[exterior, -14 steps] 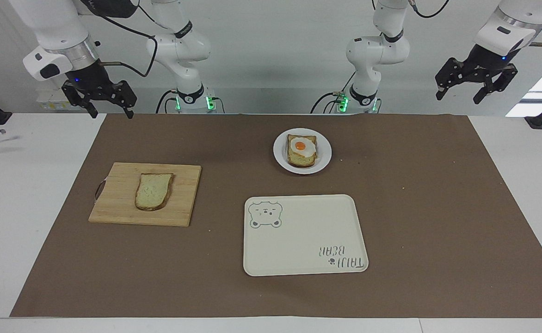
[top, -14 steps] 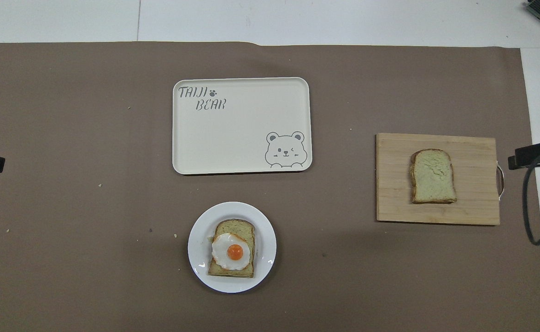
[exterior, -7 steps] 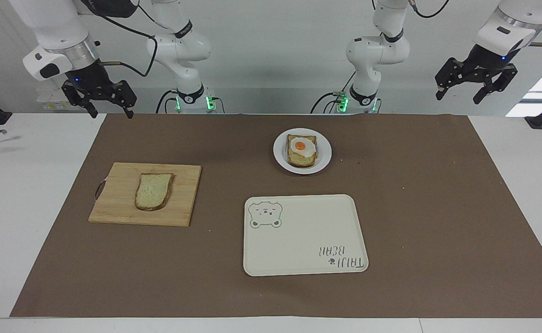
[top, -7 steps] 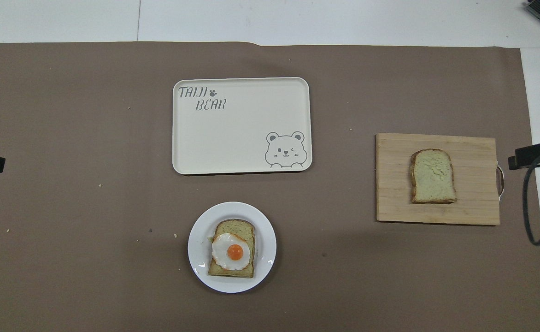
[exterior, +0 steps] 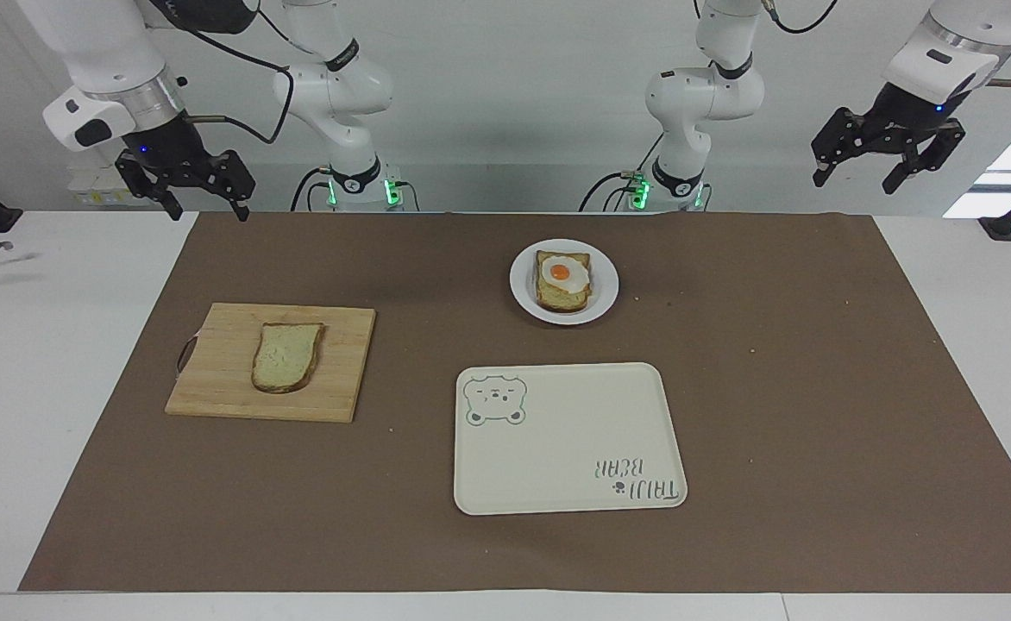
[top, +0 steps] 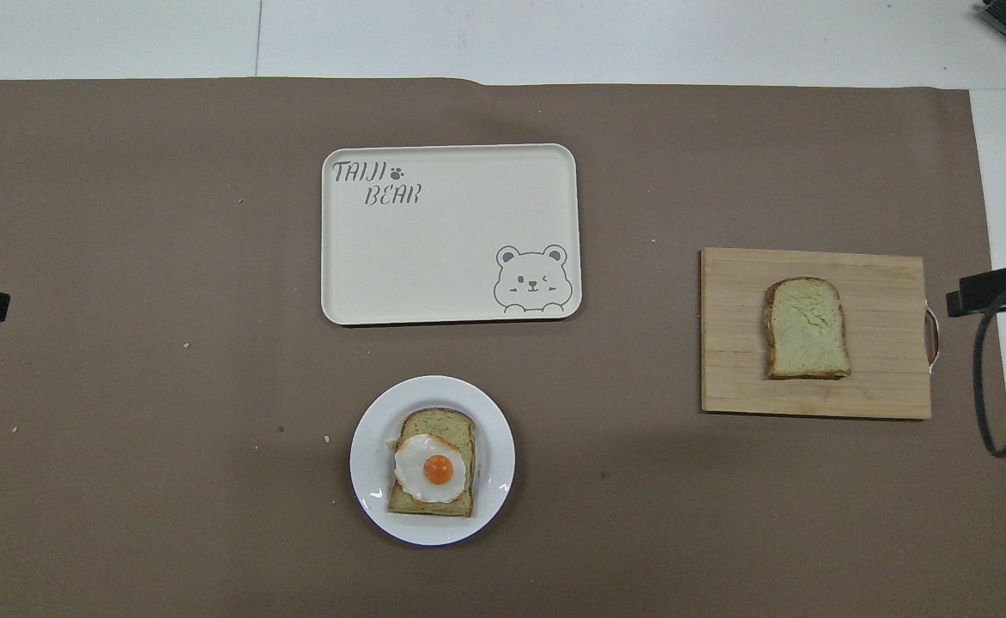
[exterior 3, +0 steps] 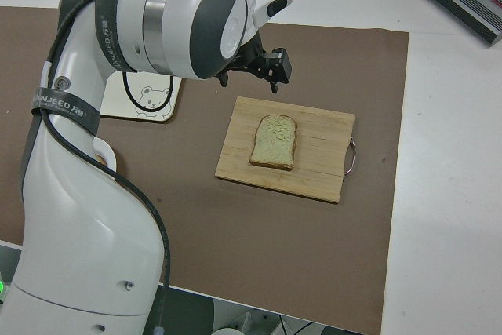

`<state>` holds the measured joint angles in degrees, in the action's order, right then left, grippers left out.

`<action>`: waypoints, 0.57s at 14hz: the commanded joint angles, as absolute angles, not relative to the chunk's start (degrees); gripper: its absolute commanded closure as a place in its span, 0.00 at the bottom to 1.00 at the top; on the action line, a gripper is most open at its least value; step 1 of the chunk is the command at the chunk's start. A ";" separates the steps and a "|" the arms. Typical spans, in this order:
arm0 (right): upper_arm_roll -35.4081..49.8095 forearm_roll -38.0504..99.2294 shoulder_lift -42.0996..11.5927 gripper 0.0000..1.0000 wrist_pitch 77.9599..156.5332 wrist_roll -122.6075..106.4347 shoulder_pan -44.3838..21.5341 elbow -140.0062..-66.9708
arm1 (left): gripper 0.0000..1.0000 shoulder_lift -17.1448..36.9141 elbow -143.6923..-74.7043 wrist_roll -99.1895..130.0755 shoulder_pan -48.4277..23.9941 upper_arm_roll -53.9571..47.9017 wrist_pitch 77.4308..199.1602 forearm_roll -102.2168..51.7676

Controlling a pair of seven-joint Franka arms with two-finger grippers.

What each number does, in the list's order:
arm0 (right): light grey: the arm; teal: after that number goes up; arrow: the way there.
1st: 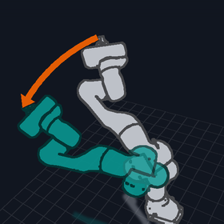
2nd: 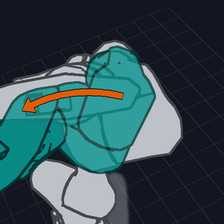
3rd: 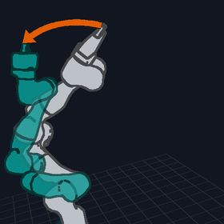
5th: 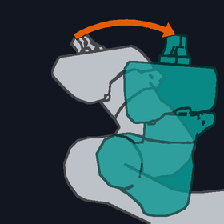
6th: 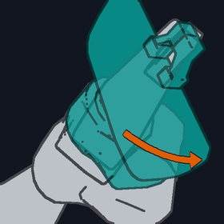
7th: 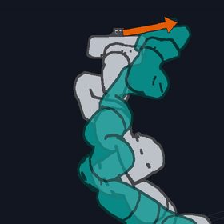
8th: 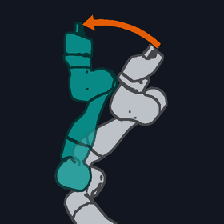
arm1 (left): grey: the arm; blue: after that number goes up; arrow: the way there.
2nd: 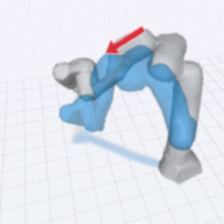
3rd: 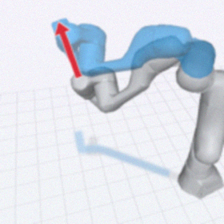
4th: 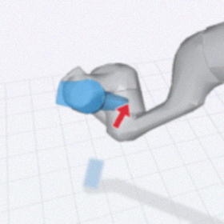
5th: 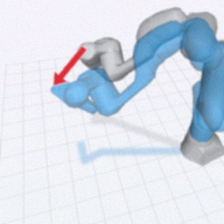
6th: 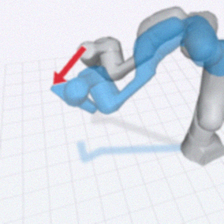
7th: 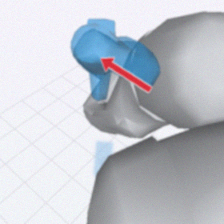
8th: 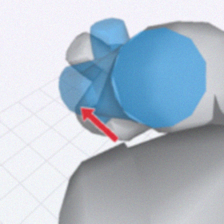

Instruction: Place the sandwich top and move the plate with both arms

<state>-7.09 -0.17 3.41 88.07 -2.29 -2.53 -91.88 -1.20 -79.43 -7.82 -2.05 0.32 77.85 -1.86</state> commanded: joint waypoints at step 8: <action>-7.03 -0.18 6.76 0.00 88.77 -3.78 -1.15 -96.50 | 0.00 -2.72 -81.12 -6.77 -2.90 0.62 77.87 -1.41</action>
<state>-7.26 -0.17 4.67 88.07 -2.29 -2.32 -93.74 -1.20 -79.43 -7.71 -2.08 0.18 77.85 -1.86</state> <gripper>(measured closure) 0.000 0.000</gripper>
